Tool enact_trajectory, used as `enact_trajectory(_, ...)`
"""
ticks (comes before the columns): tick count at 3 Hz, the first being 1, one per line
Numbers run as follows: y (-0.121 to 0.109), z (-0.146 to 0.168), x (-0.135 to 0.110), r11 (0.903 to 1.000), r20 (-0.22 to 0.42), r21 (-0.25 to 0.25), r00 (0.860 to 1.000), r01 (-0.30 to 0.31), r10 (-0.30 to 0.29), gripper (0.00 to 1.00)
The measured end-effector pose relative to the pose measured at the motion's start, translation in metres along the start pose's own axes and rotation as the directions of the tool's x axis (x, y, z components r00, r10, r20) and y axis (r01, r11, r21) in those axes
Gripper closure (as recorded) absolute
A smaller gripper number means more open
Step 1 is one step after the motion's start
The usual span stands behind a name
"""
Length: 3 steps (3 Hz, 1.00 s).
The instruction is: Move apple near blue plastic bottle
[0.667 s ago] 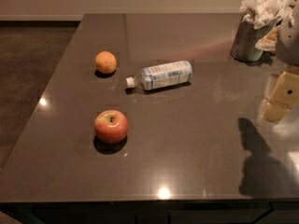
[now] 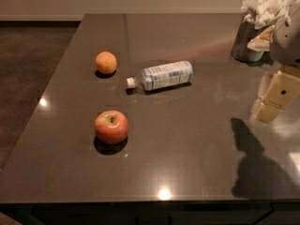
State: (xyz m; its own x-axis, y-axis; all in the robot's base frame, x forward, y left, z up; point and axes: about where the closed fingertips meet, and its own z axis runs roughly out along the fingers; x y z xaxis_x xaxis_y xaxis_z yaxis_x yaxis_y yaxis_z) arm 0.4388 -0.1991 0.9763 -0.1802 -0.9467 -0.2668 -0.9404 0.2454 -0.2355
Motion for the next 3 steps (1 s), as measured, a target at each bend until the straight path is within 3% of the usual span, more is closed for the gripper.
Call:
enact_trajectory(1, 0.009, 0.017, -0.040, 0.9974, 0.111, -0.044, 0.992, 0.057, -0.052, 0.00)
enact_trajectory(3, 0.046, 0.081, -0.129, 0.9807, 0.248, -0.116, 0.961, 0.157, -0.125, 0.00)
